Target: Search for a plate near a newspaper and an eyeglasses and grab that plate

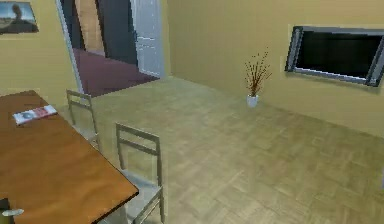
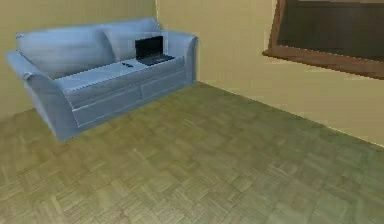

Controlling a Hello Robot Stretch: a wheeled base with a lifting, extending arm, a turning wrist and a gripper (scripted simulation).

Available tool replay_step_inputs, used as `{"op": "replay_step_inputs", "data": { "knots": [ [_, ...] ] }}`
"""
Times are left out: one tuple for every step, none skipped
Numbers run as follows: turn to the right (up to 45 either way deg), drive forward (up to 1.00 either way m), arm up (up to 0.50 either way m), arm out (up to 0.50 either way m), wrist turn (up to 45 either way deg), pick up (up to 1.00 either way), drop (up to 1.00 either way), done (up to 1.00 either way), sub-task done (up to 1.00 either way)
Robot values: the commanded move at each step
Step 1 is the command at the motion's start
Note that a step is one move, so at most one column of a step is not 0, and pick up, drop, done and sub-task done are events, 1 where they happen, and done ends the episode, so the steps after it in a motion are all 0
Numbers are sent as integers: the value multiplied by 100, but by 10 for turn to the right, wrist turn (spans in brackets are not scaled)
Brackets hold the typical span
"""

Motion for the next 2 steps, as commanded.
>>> {"op": "replay_step_inputs", "data": {
  "knots": [
    [-450, 0, 0, 0, 0, 0, 0, 0, 0],
    [-450, 0, 0, 0, 0, 0, 0, 0, 0]
  ]
}}
